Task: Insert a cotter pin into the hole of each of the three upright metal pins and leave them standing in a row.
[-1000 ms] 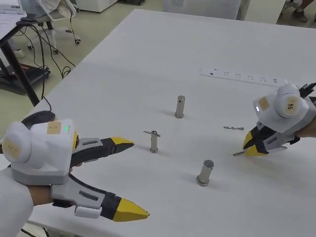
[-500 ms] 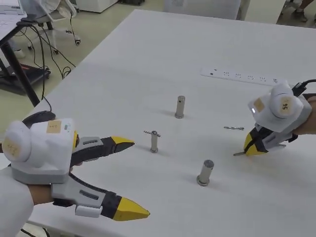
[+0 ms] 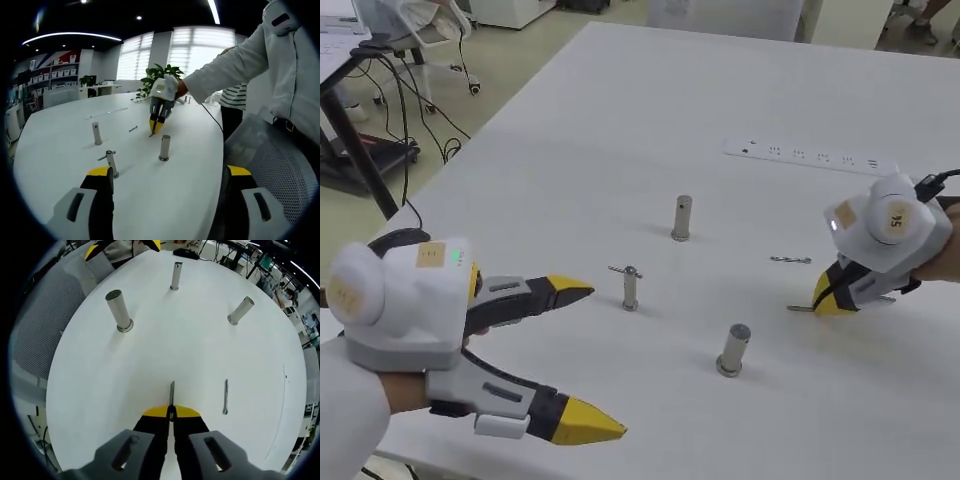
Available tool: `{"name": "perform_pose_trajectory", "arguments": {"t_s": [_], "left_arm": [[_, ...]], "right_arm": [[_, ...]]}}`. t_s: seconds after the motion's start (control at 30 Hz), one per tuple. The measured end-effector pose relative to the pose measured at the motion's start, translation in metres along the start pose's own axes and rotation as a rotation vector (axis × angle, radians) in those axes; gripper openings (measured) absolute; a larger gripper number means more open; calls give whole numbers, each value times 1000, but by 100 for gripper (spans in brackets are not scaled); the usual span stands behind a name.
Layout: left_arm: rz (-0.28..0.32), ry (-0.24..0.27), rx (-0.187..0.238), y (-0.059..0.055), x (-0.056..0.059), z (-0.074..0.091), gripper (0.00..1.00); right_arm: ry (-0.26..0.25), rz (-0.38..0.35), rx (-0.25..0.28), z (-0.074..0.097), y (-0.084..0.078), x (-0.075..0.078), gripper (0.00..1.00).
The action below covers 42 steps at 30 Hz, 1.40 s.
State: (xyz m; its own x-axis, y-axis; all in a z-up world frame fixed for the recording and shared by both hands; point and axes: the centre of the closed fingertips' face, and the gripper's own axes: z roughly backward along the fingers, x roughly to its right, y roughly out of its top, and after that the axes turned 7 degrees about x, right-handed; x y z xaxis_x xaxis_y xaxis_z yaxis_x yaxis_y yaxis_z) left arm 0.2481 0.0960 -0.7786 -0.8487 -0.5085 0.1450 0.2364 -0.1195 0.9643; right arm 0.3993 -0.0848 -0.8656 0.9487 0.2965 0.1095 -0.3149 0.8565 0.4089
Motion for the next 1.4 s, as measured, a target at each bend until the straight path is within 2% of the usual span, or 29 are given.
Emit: {"name": "perform_pose_trajectory", "arguments": {"t_s": [0.43,0.8,1.03,1.4], "left_arm": [[-8,-1,9,6,0,-2,92],[-16,-10,21,14,2,-7,91],[-26,-18,30,21,6,-12,90],[-38,-40,47,33,15,-23,88]], "right_arm": [[-12,6,19,6,7,-1,3],[-28,12,23,18,11,-5,3],[-40,23,31,29,18,-10,3],[-59,38,57,44,38,-25,2]]}}
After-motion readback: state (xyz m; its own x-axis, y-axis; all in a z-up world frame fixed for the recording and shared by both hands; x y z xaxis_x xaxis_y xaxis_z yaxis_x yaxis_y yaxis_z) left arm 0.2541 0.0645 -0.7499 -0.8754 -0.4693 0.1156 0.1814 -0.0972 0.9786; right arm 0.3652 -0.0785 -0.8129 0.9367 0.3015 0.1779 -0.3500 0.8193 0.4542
